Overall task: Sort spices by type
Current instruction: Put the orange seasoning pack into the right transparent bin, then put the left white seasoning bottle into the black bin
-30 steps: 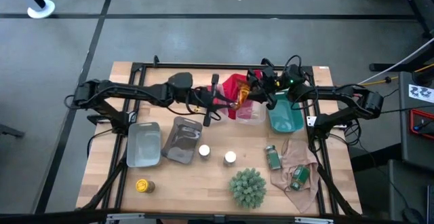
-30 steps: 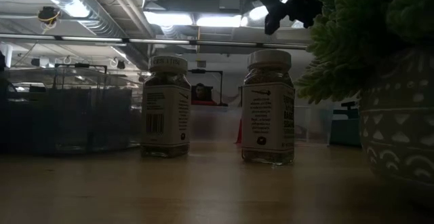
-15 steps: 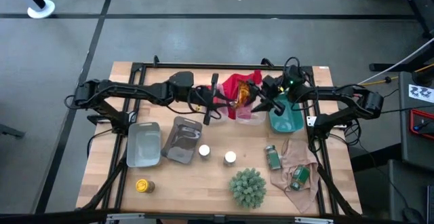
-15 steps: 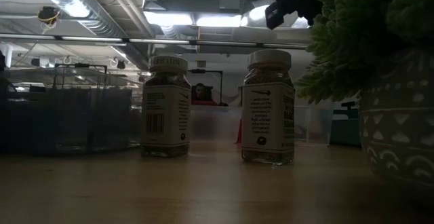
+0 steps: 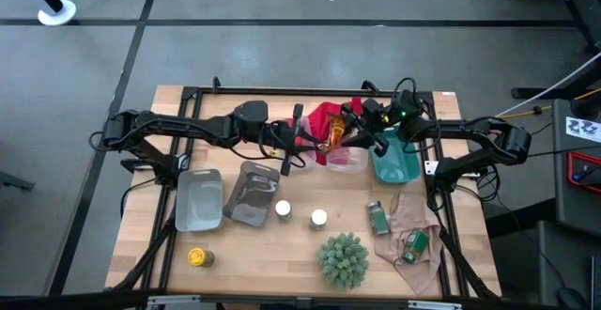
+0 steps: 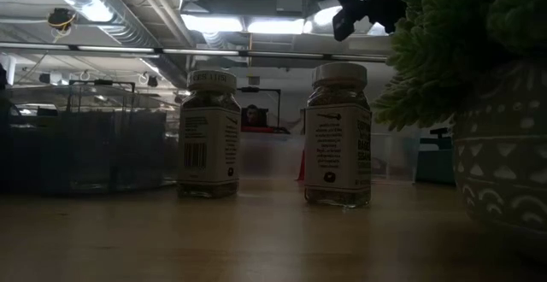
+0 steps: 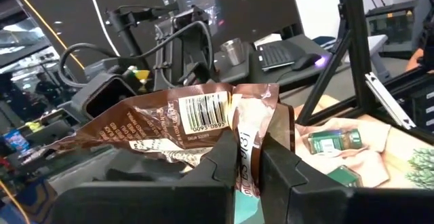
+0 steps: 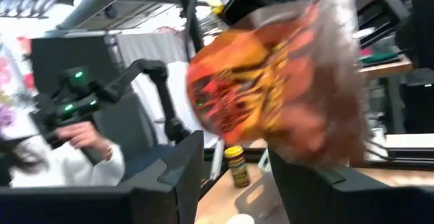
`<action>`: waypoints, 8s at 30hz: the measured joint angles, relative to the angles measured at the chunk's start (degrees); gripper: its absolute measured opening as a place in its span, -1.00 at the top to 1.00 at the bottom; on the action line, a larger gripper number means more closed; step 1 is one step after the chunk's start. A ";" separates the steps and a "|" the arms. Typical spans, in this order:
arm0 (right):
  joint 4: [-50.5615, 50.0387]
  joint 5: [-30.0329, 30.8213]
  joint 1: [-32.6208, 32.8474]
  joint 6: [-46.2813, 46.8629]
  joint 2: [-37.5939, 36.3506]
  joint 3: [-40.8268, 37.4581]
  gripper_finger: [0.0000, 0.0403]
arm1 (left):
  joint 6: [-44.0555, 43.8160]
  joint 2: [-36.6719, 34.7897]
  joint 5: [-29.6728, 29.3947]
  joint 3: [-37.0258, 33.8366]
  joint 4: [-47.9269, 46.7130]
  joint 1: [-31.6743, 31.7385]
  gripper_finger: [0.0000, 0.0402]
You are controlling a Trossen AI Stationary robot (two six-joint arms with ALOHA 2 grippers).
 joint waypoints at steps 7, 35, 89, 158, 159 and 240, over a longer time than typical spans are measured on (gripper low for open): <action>0.50 5.25 -0.04 -0.36 0.00 0.00 0.18 | 0.01 -0.04 0.06 0.00 -0.46 0.03 0.91; -0.13 5.06 4.42 -8.20 0.09 0.00 0.53 | 0.48 2.05 -0.74 0.02 -3.71 0.85 0.87; -1.61 -18.56 -18.42 10.63 -0.12 1.66 0.90 | -14.40 1.93 -12.17 0.00 -31.97 2.20 0.12; -76.62 63.11 6.29 -38.58 -1.42 3.32 0.84 | -15.91 1.90 -12.17 0.00 -36.09 6.49 0.12; -75.94 63.13 6.29 -39.25 -1.17 2.92 0.84 | -15.90 1.90 -12.18 0.00 -36.06 6.49 0.12; -111.36 65.65 6.29 -41.05 1.29 30.84 0.20 | -24.80 1.96 -11.95 0.02 -36.06 -7.82 0.03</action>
